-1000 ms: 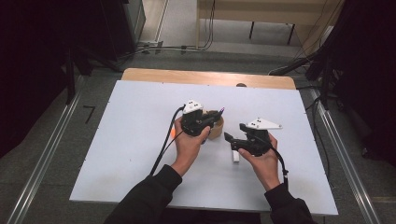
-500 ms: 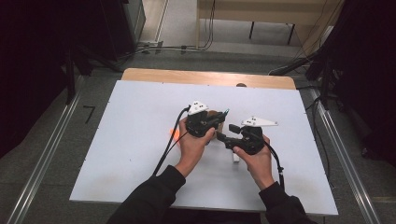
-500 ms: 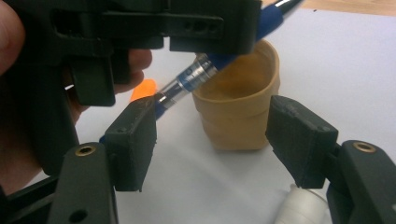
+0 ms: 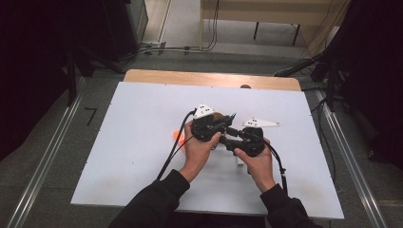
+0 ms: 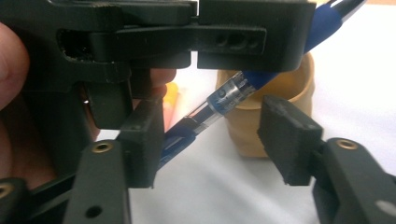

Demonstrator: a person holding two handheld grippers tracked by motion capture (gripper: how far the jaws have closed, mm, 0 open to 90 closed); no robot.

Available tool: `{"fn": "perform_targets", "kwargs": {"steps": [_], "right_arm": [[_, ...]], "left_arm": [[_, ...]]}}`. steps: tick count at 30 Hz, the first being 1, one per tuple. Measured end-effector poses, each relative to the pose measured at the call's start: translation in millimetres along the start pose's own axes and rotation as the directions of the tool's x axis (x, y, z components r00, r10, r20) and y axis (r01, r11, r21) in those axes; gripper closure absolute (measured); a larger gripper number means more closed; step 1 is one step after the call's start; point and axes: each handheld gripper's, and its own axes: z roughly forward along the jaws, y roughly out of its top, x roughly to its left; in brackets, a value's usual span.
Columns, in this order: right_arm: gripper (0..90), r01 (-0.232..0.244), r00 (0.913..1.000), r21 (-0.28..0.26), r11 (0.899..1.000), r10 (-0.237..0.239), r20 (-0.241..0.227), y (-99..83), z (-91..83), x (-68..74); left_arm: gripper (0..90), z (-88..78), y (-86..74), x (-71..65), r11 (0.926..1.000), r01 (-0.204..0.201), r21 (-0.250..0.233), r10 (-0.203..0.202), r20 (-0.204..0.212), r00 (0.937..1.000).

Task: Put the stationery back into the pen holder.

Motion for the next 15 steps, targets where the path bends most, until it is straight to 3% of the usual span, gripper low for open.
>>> {"fn": "perform_targets", "kwargs": {"steps": [1, 7, 8, 12, 15], "right_arm": [[50.2, -0.006, 0.9999, 0.007, 1.000, 0.006, -0.014, -0.3, 0.8, -0.9], [62.6, -0.019, 0.9990, 0.022, 1.000, 0.020, -0.041, -1.1, 1.7, -2.7], [68.7, -0.034, 0.9988, 0.023, 0.999, 0.035, -0.035, -1.5, 0.7, -5.5], [76.4, -0.055, 0.9981, 0.014, 0.998, 0.056, -0.026, -2.5, -1.1, -9.9], [76.9, -0.066, 0.9973, 0.010, 0.998, 0.066, -0.031, -2.6, -2.6, -11.7]], "left_arm": [[81.4, -0.4, 0.4, -0.5, 1.0000, -0.002, -0.003, 0.002, 0.000, 1.0000], [81.2, -3.8, 1.6, -3.6, 0.9996, -0.007, -0.026, 0.007, 0.003, 1.0000], [80.6, -5.0, 2.3, -3.6, 0.9994, -0.004, -0.034, 0.004, 0.007, 1.0000], [77.7, -11.1, 3.7, -6.7, 0.9984, -0.005, -0.056, 0.006, 0.012, 0.9999], [73.6, -15.1, 3.2, -9.5, 0.9980, -0.018, -0.061, 0.019, 0.018, 0.9997]]}}
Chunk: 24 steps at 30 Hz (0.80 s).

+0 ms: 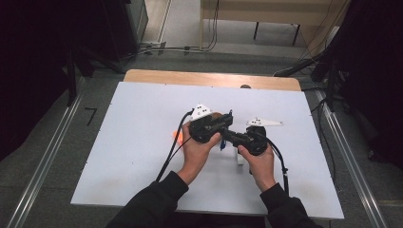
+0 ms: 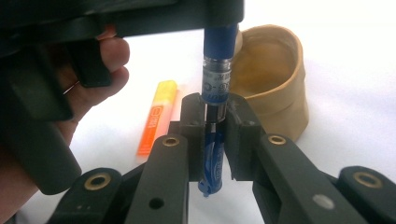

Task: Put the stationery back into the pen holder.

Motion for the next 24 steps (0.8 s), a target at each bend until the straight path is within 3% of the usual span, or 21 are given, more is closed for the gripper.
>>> {"fn": "perform_targets", "kwargs": {"steps": [4, 10, 15, 24], "right_arm": [[76.9, 0.007, 1.0000, -0.006, 1.000, -0.007, 0.002, 0.4, -1.1, 0.4], [76.9, 0.008, 1.0000, -0.010, 1.000, -0.008, 0.003, 0.7, -2.1, 0.0], [76.9, 0.009, 0.9999, -0.011, 1.000, -0.009, 0.007, 1.1, -3.3, -0.9], [76.9, 0.009, 1.0000, -0.019, 1.000, -0.008, 0.002, 2.5, -4.5, -1.5]], "left_arm": [[62.4, -6.0, 0.3, -2.7, 0.9998, 0.014, -0.017, -0.014, 0.006, 0.9999], [46.2, -18.6, 0.0, -1.7, 0.9992, 0.041, 0.006, -0.041, 0.000, 0.9992], [39.1, -36.9, -8.0, 2.3, 0.9990, 0.042, 0.014, -0.042, -0.009, 0.9991], [33.9, -63.2, -25.0, 17.5, 0.9958, 0.080, 0.046, -0.078, -0.032, 0.9964]]}}
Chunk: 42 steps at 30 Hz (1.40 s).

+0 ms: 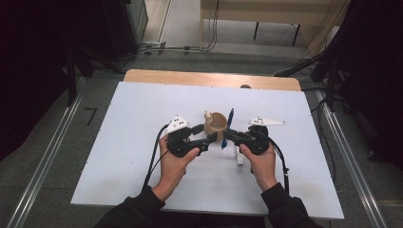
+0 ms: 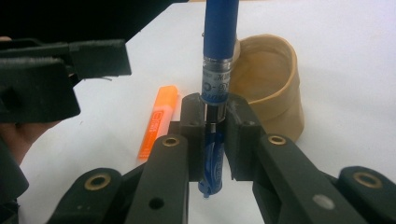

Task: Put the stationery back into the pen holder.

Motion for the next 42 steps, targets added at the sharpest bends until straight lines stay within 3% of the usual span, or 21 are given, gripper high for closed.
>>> {"fn": "perform_targets", "kwargs": {"steps": [11, 25, 30, 42], "right_arm": [[77.0, 0.004, 1.0000, -0.019, 1.000, -0.004, -0.007, 5.2, -3.6, -2.3], [76.9, 0.016, 0.9998, -0.038, 0.999, -0.016, -0.013, 19.6, 2.7, -1.9], [77.0, 0.017, 0.9996, -0.058, 0.998, -0.018, -0.023, 28.4, 6.5, 0.6], [76.9, -0.006, 0.9995, -0.106, 0.994, 0.003, -0.031, 48.9, 13.9, -5.4]], "left_arm": [[29.3, -22.0, -13.7, 24.2, 0.9995, 0.025, 0.017, -0.024, -0.062, 0.9978], [29.4, -42.8, -25.4, 58.2, 0.9971, 0.075, 0.012, -0.073, -0.148, 0.9863], [29.4, -45.4, -26.1, 63.7, 0.9965, 0.083, 0.005, -0.081, -0.171, 0.9820], [29.4, -48.9, -27.0, 68.7, 0.9952, 0.098, -0.003, -0.097, -0.178, 0.9792]]}}
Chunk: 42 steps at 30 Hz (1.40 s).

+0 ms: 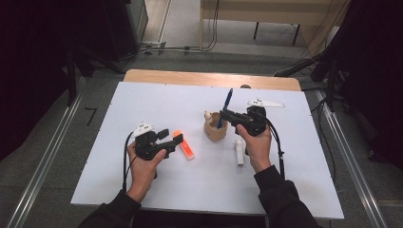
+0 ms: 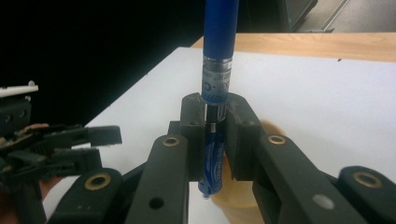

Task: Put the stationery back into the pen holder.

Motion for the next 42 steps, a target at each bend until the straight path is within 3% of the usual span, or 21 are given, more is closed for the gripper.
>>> {"fn": "perform_targets", "kwargs": {"steps": [17, 33, 42], "right_arm": [[77.0, -0.031, 0.9988, 0.019, 0.999, 0.030, 0.039, -0.1, 20.5, -17.9], [76.8, -0.013, 0.9968, 0.092, 0.996, 0.006, 0.079, -13.4, 44.0, -25.3], [66.8, -0.004, 0.9964, 0.095, 0.995, -0.004, 0.085, -14.7, 44.8, -23.6]], "left_arm": [[29.5, -0.2, -1.6, 2.2, 0.9999, 0.010, 0.000, -0.010, -0.003, 0.9999], [29.4, 1.5, -3.6, 4.5, 0.9999, 0.011, 0.009, -0.011, -0.009, 0.9999], [29.5, 0.9, -3.6, 4.9, 0.9999, 0.011, 0.005, -0.011, -0.010, 0.9999]]}}
